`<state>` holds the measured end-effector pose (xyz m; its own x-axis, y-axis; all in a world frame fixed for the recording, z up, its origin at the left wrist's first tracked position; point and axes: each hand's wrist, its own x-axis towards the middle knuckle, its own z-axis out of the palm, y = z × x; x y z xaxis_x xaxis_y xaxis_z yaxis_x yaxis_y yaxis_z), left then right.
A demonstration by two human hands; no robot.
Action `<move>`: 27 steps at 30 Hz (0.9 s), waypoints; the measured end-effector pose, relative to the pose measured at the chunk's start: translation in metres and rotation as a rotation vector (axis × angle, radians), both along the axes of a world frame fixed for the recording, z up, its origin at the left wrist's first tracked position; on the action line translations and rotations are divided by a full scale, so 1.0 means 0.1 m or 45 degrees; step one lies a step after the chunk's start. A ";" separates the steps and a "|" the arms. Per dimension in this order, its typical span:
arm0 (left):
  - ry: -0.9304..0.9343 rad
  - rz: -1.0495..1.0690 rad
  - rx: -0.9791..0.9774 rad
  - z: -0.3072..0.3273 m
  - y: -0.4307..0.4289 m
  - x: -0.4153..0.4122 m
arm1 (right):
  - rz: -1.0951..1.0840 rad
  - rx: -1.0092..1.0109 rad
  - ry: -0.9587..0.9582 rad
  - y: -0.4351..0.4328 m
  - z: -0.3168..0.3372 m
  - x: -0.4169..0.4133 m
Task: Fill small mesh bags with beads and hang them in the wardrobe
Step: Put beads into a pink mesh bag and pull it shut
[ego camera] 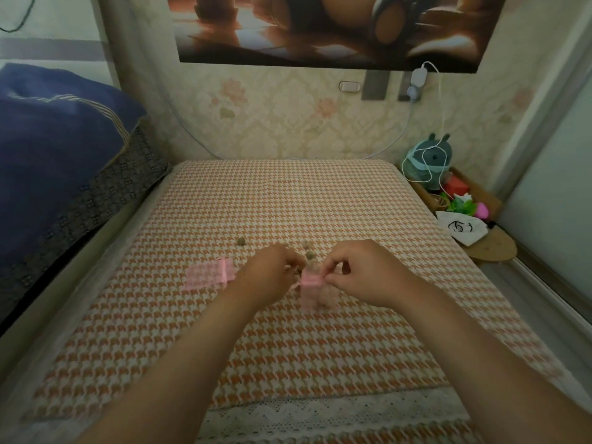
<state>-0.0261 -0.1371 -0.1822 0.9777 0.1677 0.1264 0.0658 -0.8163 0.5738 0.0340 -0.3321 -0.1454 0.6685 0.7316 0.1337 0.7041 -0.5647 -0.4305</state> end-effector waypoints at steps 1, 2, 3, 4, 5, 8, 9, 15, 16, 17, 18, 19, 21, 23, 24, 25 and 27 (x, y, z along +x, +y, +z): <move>0.035 -0.049 0.110 -0.05 0.00 0.01 | 0.005 -0.002 -0.002 0.00 -0.01 0.00; 0.058 -0.101 0.209 -0.10 -0.02 0.03 | 0.010 -0.004 -0.005 -0.01 -0.03 0.00; 0.067 -0.138 0.300 -0.14 -0.04 0.06 | 0.015 -0.006 -0.010 -0.02 -0.05 0.00; 0.057 -0.159 0.362 -0.17 -0.06 0.08 | 0.020 -0.009 -0.013 -0.02 -0.07 0.01; 0.046 -0.158 0.388 -0.19 -0.06 0.10 | 0.023 -0.010 -0.016 -0.02 -0.08 0.01; 0.017 -0.110 0.385 -0.25 -0.03 0.16 | 0.016 -0.012 -0.008 -0.05 -0.10 0.03; 0.016 -0.100 0.389 -0.27 -0.01 0.17 | 0.011 -0.014 0.002 -0.05 -0.10 0.04; -0.049 0.022 0.141 -0.25 0.08 0.17 | -0.009 -0.038 0.033 -0.05 -0.10 0.07; -0.097 0.056 0.020 -0.17 0.06 0.16 | -0.013 -0.036 0.042 -0.06 -0.10 0.07; -0.142 0.085 -0.117 -0.08 0.02 0.14 | -0.018 -0.034 0.051 -0.06 -0.10 0.07; -0.184 0.089 -0.254 0.02 -0.03 0.11 | -0.024 -0.031 0.060 -0.07 -0.10 0.08; -0.219 0.062 -0.355 0.12 -0.09 0.07 | -0.029 -0.029 0.064 -0.08 -0.09 0.09; -0.237 -0.044 -0.410 0.28 -0.21 -0.01 | -0.030 -0.036 0.064 -0.09 -0.08 0.10; -0.184 -0.136 -0.352 0.32 -0.31 -0.09 | -0.034 -0.032 0.081 -0.10 -0.06 0.11; -0.147 -0.151 -0.304 0.31 -0.33 -0.11 | -0.036 -0.029 0.095 -0.11 -0.05 0.11; -0.112 -0.147 -0.252 0.28 -0.34 -0.11 | -0.036 -0.032 0.104 -0.11 -0.04 0.10; -0.070 -0.112 -0.151 0.23 -0.33 -0.11 | -0.026 -0.047 0.112 -0.12 -0.03 0.08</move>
